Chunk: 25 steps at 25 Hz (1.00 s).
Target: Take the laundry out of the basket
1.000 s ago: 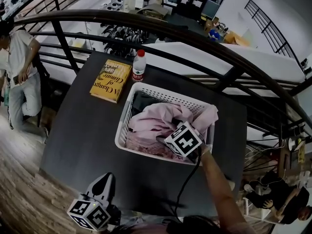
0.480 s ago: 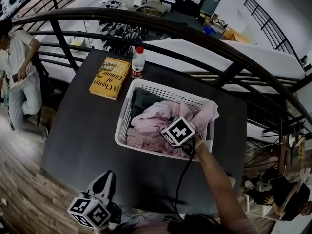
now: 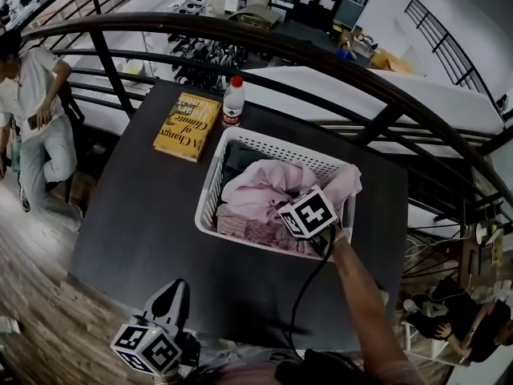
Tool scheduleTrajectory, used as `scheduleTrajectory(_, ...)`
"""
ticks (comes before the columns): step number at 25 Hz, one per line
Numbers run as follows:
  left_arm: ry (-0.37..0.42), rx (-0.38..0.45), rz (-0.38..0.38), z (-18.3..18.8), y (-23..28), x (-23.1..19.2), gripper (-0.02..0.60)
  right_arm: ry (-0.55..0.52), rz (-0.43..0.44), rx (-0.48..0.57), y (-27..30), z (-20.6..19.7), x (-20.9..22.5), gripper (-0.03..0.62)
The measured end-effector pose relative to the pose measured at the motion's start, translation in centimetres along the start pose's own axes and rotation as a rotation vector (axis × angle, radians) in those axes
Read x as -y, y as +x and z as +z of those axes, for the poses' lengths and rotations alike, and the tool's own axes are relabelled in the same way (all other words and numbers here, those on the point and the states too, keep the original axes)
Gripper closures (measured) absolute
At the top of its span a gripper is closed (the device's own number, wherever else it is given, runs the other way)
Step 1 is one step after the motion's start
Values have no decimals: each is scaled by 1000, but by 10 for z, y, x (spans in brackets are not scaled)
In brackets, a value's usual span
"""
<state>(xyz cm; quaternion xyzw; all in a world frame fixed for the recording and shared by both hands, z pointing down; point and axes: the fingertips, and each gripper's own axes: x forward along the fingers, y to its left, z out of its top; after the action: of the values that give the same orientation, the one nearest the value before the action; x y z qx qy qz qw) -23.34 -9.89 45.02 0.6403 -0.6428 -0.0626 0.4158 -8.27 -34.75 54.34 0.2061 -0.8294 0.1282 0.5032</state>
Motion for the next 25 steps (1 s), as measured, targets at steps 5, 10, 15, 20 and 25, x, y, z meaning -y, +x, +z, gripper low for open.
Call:
scheduleTrajectory(5,7,8,-13,1,-1,2,584,24,-29,65,-22,7,1,510)
scheduleTrajectory(10,27,13,-46,3,-2,9,584,59,-70,160,-50,18,2,511)
scheduleTrajectory(15,50,14,-73,6,-4,13,584,86,-108,250,-79,33,6,511)
scheduleTrajectory(20,72,31,-98,13,-11,22,584,114,-152,342,-115,46,13,511)
scheduleTrajectory(25,106,38,-136,17,-18,24,584,127,-199,451,-155,68,12,511)
